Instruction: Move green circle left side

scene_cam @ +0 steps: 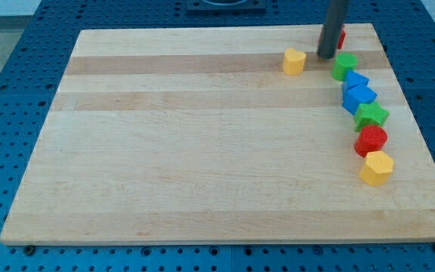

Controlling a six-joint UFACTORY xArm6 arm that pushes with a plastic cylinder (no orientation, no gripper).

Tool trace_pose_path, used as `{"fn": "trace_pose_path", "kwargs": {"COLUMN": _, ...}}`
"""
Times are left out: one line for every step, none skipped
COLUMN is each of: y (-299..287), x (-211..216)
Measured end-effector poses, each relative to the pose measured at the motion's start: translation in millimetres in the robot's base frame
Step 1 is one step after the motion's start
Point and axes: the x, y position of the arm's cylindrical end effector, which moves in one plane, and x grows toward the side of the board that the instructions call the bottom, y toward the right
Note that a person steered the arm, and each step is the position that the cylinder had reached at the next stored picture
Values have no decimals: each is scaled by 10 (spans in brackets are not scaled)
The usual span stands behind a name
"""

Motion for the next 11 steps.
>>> {"fn": "trace_pose_path", "kwargs": {"y": 308, "x": 69}}
{"fn": "trace_pose_path", "kwargs": {"y": 408, "x": 321}}
{"fn": "trace_pose_path", "kwargs": {"y": 345, "x": 433}}
{"fn": "trace_pose_path", "kwargs": {"y": 126, "x": 433}}
{"fn": "trace_pose_path", "kwargs": {"y": -121, "x": 446}}
{"fn": "trace_pose_path", "kwargs": {"y": -402, "x": 559}}
{"fn": "trace_pose_path", "kwargs": {"y": -606, "x": 710}}
{"fn": "trace_pose_path", "kwargs": {"y": -803, "x": 914}}
{"fn": "trace_pose_path", "kwargs": {"y": -1022, "x": 1193}}
{"fn": "trace_pose_path", "kwargs": {"y": -1118, "x": 1584}}
{"fn": "trace_pose_path", "kwargs": {"y": -1118, "x": 2054}}
